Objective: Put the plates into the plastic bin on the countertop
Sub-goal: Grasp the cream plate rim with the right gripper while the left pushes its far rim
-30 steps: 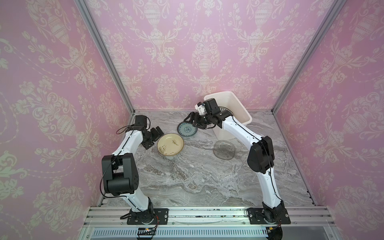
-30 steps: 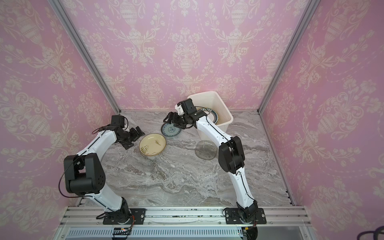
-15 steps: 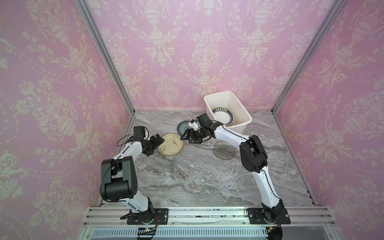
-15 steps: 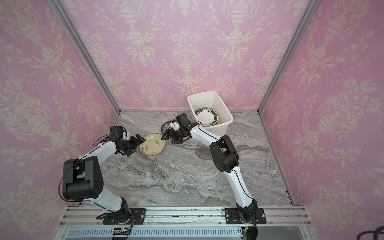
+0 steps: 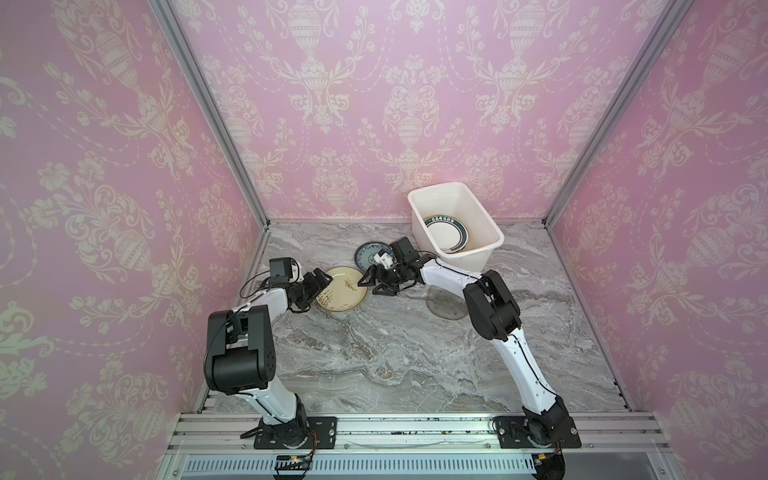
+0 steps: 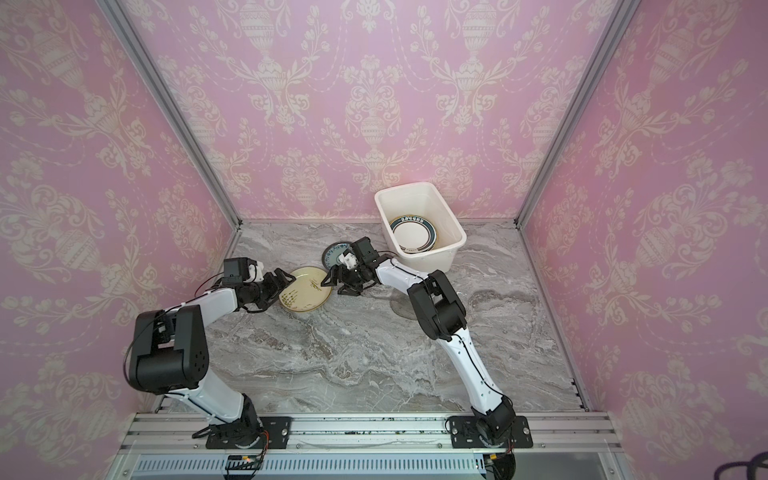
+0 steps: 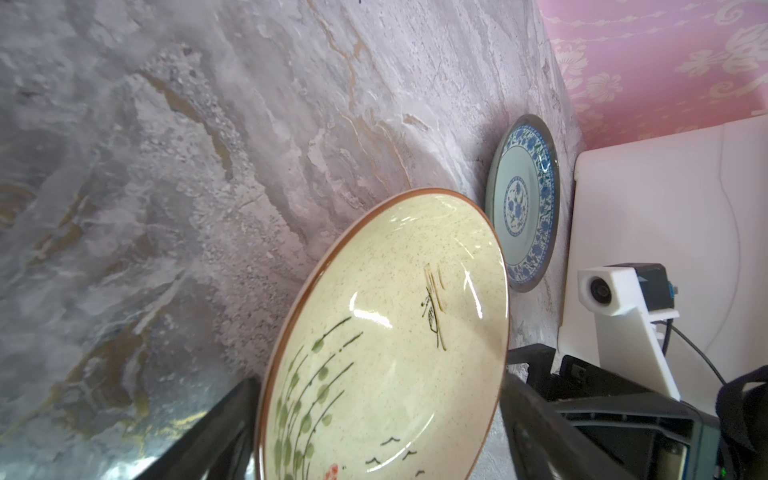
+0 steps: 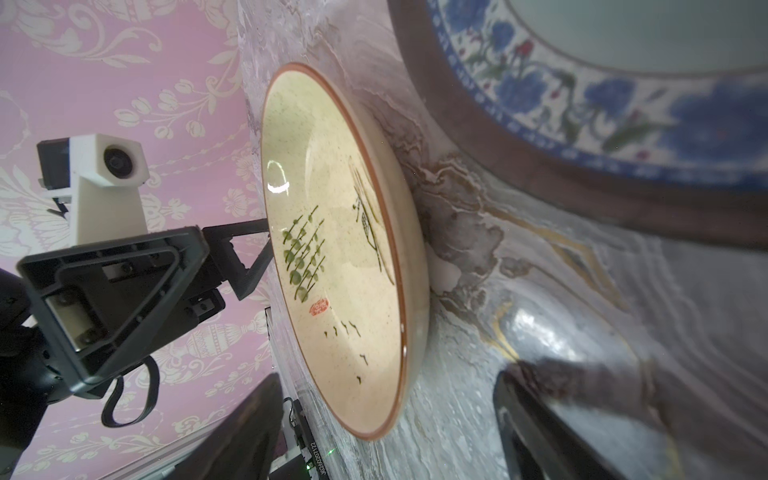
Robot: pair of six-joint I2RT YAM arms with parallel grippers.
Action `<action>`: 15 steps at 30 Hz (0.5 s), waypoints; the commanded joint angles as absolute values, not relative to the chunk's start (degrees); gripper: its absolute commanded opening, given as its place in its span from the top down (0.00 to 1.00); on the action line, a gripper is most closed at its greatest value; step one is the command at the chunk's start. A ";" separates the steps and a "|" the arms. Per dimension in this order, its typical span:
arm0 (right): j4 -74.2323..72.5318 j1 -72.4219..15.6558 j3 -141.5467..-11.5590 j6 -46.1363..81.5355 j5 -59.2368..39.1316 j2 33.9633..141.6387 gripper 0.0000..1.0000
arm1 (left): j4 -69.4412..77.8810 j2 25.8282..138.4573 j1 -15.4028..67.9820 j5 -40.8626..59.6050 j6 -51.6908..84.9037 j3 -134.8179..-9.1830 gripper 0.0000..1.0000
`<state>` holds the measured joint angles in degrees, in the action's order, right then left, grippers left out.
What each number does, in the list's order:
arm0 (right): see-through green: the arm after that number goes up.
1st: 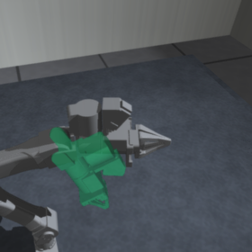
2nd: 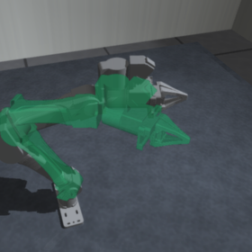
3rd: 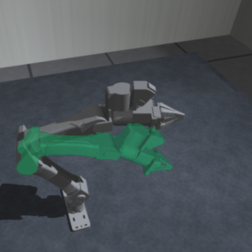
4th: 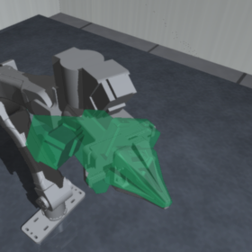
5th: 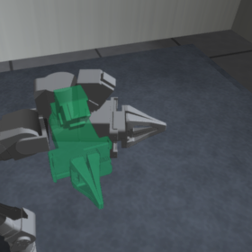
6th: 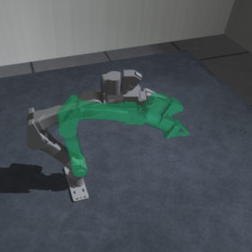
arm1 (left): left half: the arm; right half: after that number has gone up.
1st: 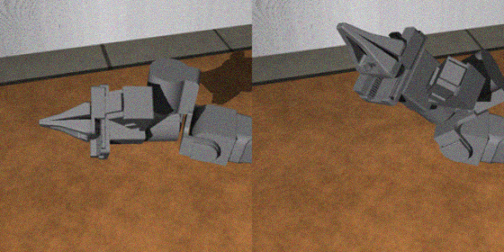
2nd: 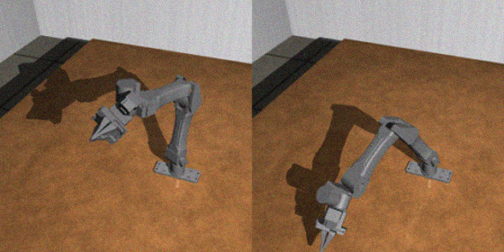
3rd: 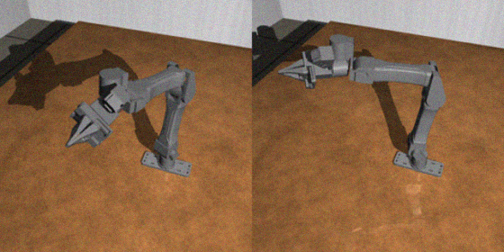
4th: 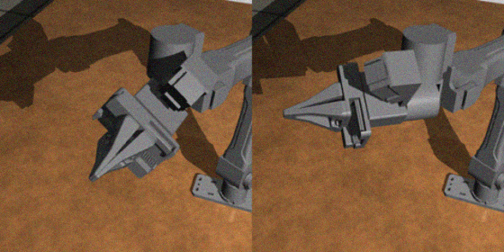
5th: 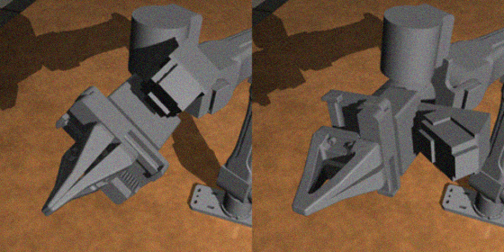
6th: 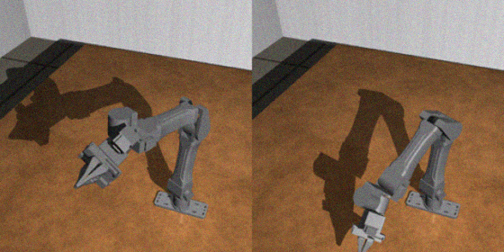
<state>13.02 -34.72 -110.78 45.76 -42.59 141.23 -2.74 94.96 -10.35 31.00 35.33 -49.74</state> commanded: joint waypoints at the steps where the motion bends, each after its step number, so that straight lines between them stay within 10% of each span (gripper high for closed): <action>1: 10.87 -35.69 -111.96 47.95 -44.45 143.92 0.21 | 0.89 96.04 -10.80 34.37 36.56 -48.53 0.12; 15: 5.11 -36.56 -114.11 51.67 -47.09 147.56 0.30 | 0.49 95.30 -10.50 36.30 37.35 -45.93 0.29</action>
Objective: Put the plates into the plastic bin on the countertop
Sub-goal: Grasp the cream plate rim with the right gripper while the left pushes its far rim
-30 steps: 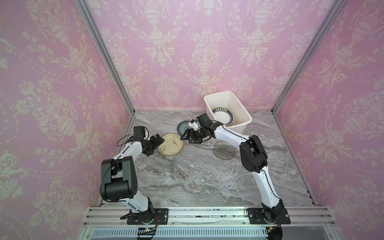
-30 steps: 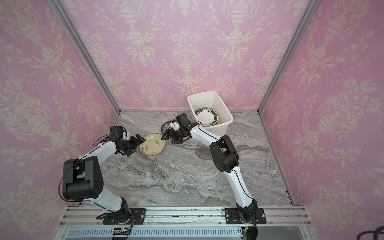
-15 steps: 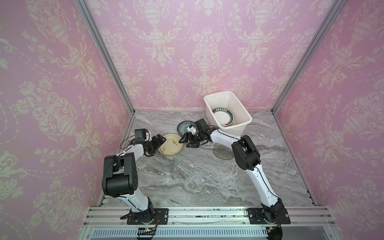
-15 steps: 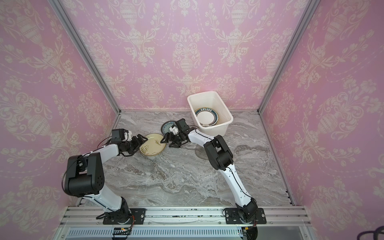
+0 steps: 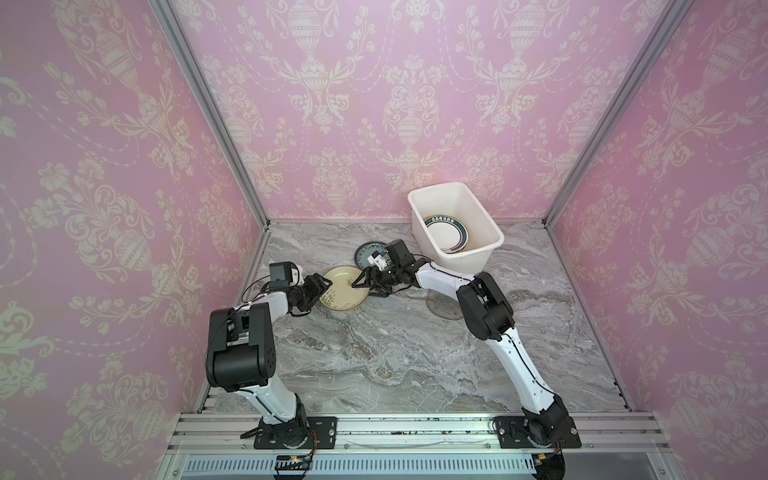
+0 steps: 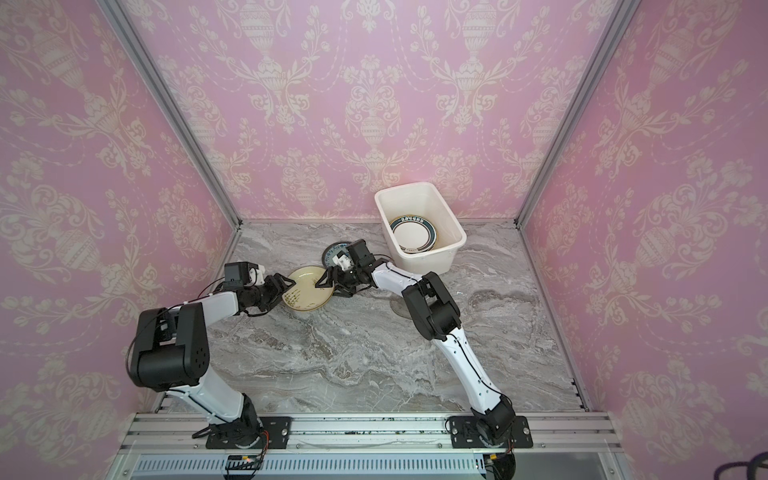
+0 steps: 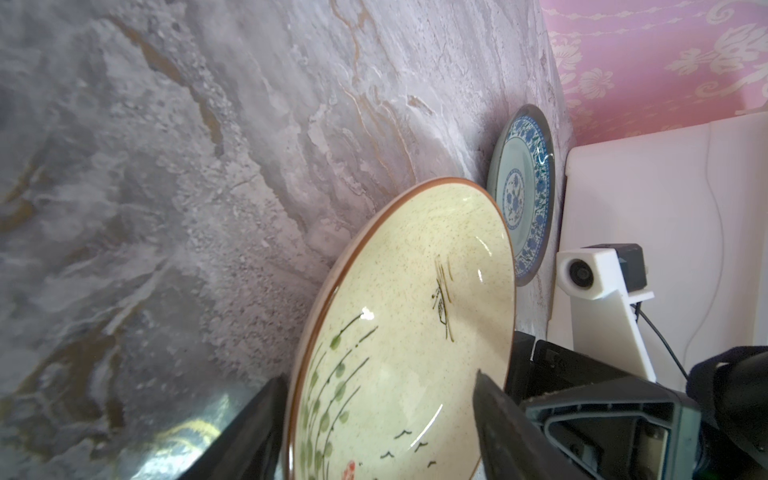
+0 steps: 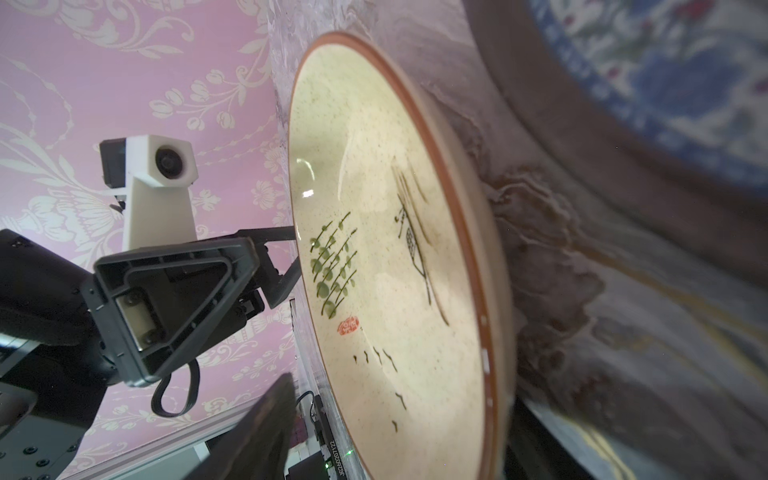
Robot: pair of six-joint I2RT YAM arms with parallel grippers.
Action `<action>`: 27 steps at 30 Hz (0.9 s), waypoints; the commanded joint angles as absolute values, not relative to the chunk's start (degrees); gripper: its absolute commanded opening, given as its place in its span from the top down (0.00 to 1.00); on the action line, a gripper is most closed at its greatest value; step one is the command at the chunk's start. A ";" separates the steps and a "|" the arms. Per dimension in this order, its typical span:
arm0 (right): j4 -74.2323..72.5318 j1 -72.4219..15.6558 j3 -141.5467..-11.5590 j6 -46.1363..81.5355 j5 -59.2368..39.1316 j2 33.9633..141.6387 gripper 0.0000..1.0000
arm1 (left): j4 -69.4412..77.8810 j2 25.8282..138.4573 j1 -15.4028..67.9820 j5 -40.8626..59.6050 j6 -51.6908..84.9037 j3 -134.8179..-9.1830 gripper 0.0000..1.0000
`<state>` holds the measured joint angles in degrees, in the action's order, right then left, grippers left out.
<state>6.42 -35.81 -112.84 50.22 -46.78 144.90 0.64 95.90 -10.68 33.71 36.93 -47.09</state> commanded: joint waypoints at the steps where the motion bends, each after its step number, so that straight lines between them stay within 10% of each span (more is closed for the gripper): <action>1: 4.57 -36.56 -114.14 51.94 -47.07 147.46 0.30 | 0.31 95.21 -10.46 36.45 37.35 -45.79 0.29; 27: -1.36 -37.88 -116.65 55.38 -48.19 147.12 0.53 | -2.20 93.53 -7.83 36.78 36.61 -44.61 0.29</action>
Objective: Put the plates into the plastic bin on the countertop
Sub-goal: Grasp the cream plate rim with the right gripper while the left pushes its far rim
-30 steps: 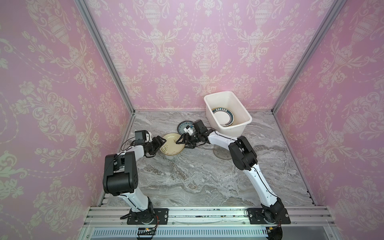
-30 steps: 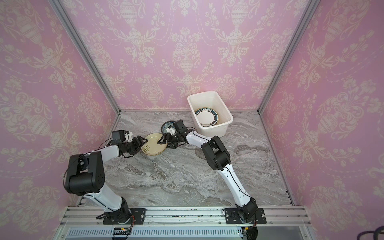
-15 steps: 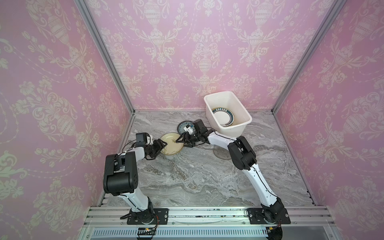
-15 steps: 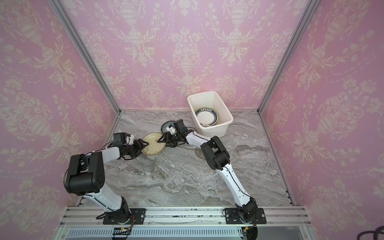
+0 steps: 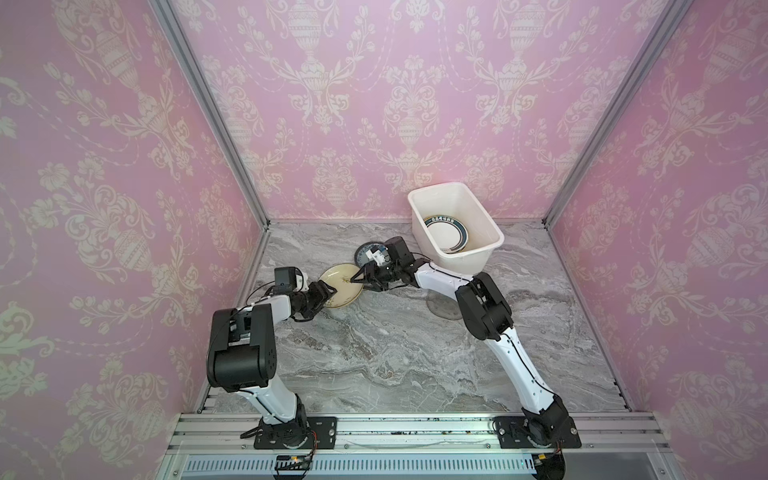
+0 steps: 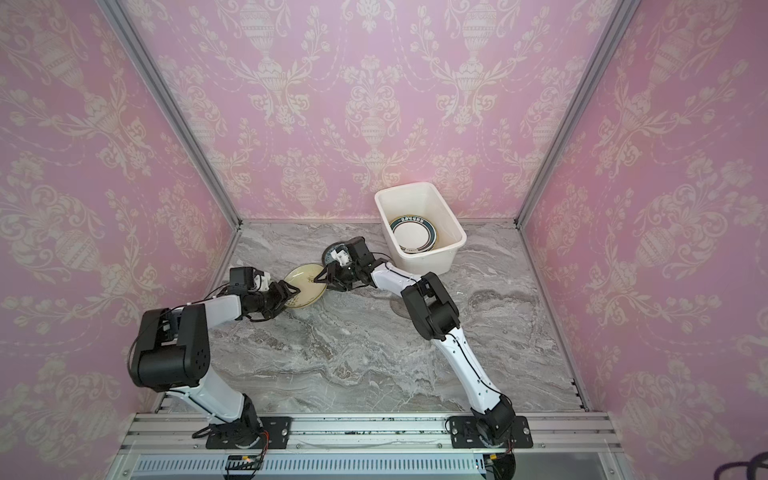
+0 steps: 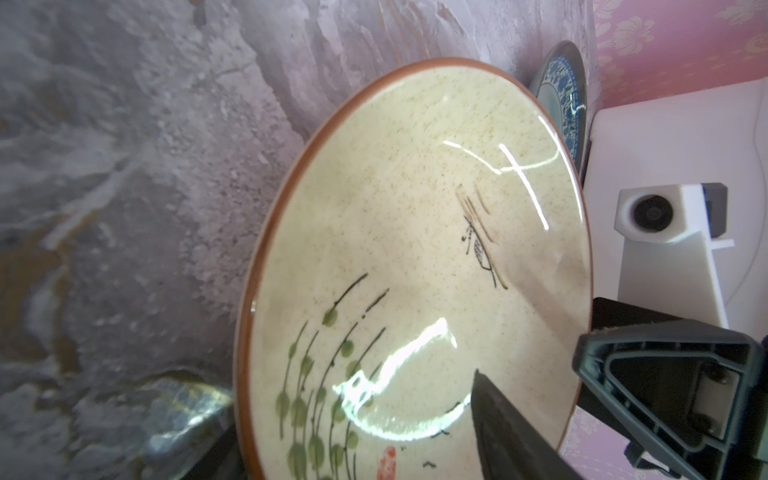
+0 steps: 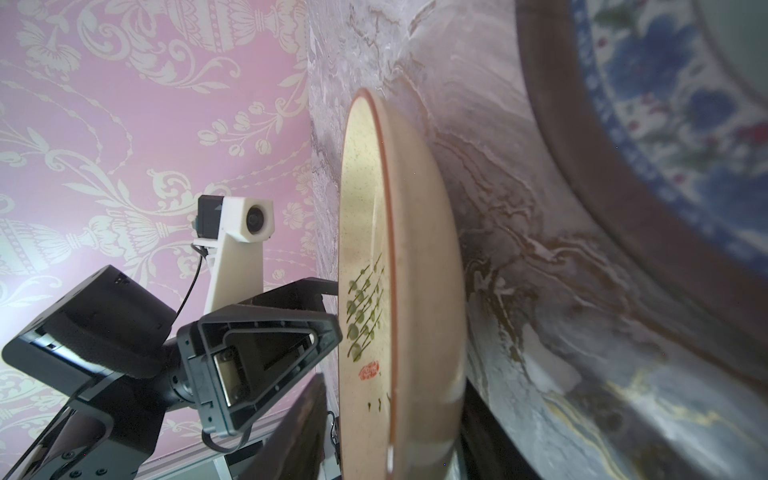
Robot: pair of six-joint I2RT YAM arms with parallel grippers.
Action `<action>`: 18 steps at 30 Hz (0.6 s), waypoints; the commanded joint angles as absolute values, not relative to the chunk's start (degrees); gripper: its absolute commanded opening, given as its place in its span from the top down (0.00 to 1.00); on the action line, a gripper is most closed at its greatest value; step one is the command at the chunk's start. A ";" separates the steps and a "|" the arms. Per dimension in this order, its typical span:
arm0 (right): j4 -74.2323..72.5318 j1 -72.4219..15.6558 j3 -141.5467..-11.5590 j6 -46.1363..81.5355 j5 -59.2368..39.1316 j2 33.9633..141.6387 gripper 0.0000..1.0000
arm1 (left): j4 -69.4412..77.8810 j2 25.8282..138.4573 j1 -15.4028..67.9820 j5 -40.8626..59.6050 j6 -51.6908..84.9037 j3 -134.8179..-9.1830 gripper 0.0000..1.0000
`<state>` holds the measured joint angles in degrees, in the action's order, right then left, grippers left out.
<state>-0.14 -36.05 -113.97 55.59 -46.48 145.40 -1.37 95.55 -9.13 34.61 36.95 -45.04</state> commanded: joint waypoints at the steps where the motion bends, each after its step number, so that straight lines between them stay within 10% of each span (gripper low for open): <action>1: -1.23 -37.88 -116.93 55.38 -48.18 147.28 0.54 | -2.28 93.52 -7.75 36.74 36.57 -44.68 0.29; 18: 1.45 -38.06 -118.31 55.49 -46.87 148.67 0.77 | -3.87 91.36 -6.77 36.50 35.98 -44.89 0.29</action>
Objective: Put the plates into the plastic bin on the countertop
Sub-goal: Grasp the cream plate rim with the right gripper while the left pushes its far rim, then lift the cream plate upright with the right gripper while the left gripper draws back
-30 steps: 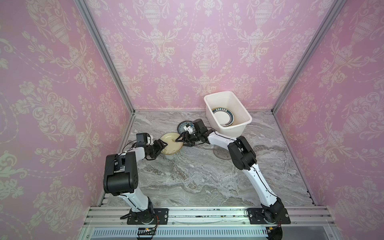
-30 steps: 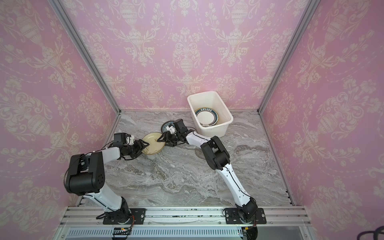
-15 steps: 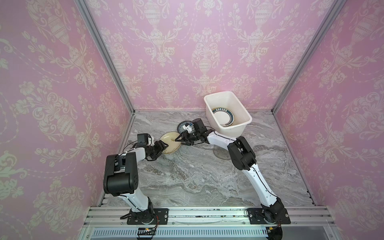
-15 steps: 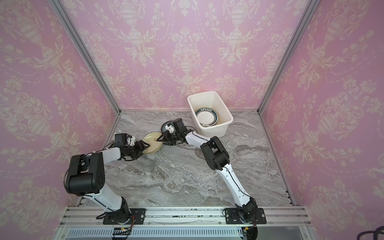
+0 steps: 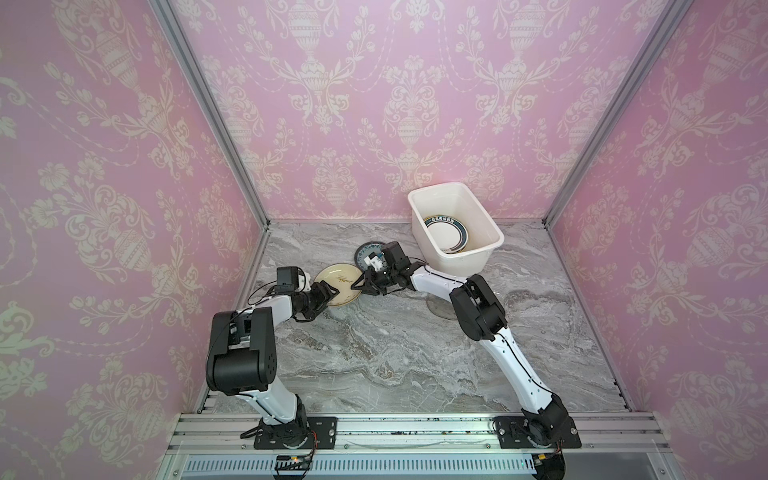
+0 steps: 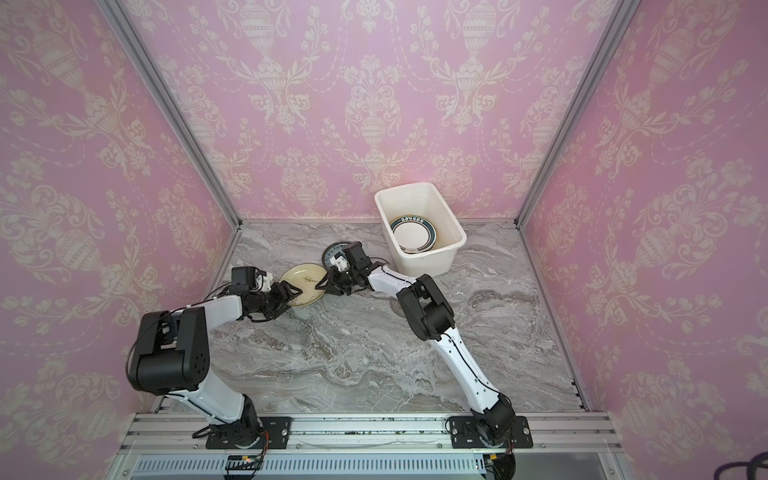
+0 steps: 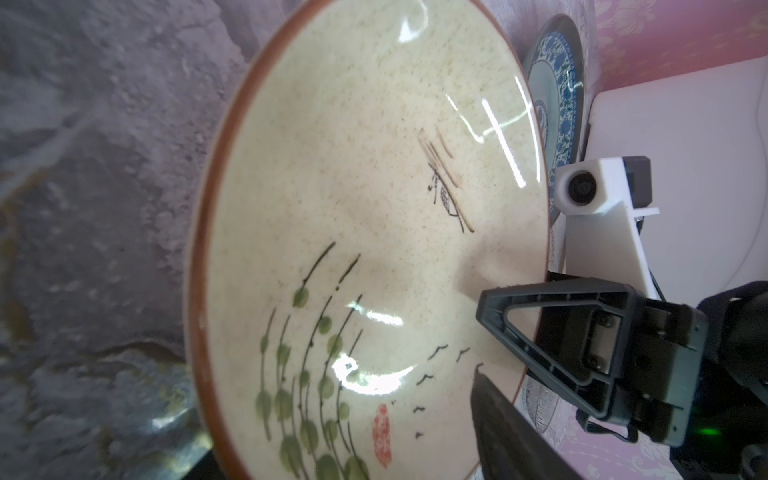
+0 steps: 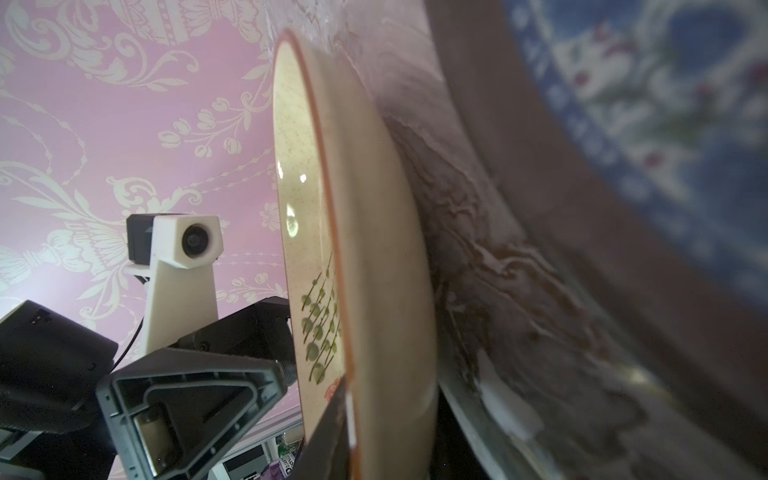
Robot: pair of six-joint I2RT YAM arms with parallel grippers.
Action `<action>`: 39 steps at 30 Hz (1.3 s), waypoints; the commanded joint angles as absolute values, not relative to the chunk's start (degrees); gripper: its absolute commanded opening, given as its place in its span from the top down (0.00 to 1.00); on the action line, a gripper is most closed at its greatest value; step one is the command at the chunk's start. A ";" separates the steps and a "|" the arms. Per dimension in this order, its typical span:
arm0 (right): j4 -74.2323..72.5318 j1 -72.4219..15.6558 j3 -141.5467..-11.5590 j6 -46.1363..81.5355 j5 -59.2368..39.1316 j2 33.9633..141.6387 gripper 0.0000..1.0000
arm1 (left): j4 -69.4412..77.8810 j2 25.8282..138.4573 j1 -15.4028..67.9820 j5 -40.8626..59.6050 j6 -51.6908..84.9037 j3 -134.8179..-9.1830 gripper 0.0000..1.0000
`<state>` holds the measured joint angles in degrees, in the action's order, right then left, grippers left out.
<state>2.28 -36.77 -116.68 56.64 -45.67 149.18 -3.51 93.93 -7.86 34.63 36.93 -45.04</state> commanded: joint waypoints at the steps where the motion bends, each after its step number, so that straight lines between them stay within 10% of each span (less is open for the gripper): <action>1: 1.77 -38.06 -118.29 55.23 -46.64 148.37 0.78 | -4.00 91.04 -6.77 36.48 35.95 -44.75 0.29; 21: 13.05 -34.81 -119.23 45.34 -44.09 137.25 0.95 | -5.74 66.13 -7.04 17.23 32.83 -40.90 0.09; 39: 25.18 -25.45 -134.81 43.77 -40.52 131.48 0.98 | 8.81 77.07 -3.33 17.77 29.20 -56.74 0.01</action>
